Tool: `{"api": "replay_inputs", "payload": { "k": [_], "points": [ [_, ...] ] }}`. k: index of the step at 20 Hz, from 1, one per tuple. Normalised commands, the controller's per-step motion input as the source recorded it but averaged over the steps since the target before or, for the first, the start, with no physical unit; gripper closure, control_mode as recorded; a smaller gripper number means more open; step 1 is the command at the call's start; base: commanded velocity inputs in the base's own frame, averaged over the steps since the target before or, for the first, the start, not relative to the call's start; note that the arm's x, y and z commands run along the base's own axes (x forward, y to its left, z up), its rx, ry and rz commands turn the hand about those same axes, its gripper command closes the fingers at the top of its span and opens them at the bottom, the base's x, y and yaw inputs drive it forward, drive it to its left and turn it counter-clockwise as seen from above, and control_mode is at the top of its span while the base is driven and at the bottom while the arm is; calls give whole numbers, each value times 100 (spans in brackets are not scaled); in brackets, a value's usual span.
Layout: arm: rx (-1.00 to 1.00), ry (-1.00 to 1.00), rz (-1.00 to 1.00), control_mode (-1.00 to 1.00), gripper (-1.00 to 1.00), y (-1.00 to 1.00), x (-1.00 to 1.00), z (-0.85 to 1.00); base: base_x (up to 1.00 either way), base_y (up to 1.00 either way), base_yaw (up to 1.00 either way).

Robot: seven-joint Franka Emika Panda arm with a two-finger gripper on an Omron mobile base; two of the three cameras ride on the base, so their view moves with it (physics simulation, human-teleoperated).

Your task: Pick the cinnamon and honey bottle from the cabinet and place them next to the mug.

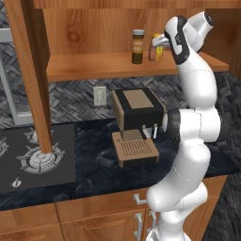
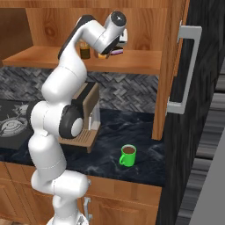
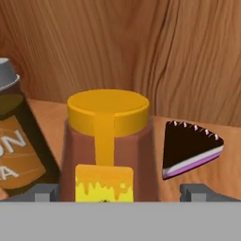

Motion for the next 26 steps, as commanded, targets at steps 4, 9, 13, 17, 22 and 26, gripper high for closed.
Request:
{"api": "replay_inputs", "payload": {
  "k": [4, 9, 13, 17, 22, 26],
  "points": [
    [0, 4, -7, -100, -100, 6, 0, 0, 0, 0, 0],
    [0, 6, -1, -100, -100, 21, 0, -2, 0, 0, 0],
    [0, 0, 0, -100, -100, 14, 0, 0, 0, 0, 0],
    [0, 0, 0, -100, -100, 14, 0, 0, 0, 0, 0],
    [0, 0, 0, -100, -100, 3, 0, -14, 0, 0, 0],
    [0, 0, 0, -100, -100, 1, 0, -9, 0, 0, 0]
  ]
}}
